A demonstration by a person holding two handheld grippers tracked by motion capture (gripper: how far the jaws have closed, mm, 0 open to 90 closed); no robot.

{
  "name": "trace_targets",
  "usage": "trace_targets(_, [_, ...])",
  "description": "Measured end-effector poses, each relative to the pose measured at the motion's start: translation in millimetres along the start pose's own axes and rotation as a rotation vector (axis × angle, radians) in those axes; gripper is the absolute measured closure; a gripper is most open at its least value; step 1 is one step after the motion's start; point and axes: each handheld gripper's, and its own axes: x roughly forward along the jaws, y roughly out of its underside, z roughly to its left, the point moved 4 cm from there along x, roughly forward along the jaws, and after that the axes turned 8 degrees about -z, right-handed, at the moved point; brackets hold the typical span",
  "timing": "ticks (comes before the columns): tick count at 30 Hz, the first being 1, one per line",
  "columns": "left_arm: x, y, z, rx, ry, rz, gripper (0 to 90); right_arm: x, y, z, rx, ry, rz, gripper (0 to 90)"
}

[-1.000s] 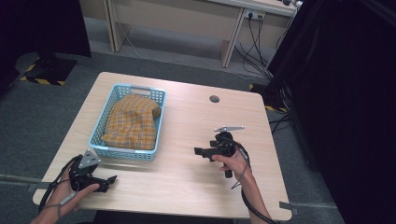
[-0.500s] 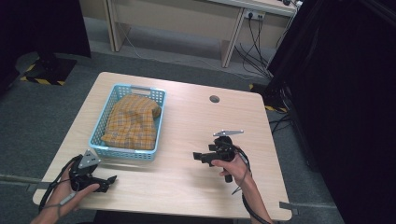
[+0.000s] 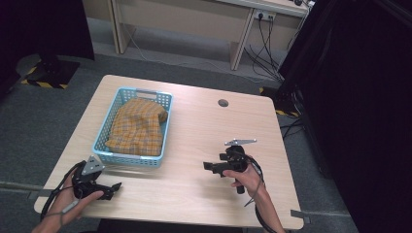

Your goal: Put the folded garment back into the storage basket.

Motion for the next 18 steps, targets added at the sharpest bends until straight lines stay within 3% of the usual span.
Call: trace_targets(18, [0.0, 0.0, 0.0, 0.000, 0.000, 0.000, 0.0, -9.9, 9.8, -7.3, 0.015, 0.018, -0.004, 10.7])
